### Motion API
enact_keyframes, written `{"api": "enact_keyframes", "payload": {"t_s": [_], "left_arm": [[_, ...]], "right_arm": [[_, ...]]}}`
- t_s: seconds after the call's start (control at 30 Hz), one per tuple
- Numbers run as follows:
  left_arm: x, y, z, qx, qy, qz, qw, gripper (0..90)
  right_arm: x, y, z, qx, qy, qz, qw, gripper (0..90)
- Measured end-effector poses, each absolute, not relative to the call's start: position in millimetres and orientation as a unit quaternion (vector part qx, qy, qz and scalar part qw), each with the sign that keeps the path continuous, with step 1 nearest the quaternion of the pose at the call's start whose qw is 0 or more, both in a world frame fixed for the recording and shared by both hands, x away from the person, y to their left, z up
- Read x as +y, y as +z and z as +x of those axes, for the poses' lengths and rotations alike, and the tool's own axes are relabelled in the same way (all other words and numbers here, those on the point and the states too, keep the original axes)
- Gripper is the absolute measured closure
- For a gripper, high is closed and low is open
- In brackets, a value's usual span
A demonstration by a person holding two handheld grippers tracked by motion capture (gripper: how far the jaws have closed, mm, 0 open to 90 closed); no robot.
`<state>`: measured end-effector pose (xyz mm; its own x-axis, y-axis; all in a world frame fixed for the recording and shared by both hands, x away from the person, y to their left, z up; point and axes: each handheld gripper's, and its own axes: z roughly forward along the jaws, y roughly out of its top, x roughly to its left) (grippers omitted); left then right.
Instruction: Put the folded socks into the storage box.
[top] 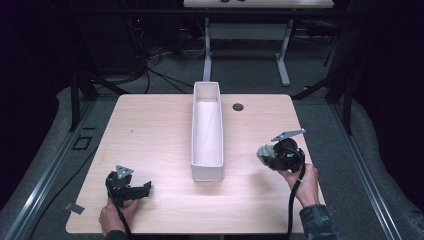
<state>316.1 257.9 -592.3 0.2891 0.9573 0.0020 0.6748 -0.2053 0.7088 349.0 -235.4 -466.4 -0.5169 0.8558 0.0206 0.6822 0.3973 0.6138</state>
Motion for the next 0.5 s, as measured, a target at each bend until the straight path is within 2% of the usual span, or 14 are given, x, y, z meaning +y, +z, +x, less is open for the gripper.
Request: {"api": "enact_keyframes", "payload": {"t_s": [0.5], "left_arm": [[258,-592,316,0.549,0.229,0.742,0.308,0.4]], "right_arm": [[-223,-444,348,0.826,0.296,0.452,0.159,69.6]]}}
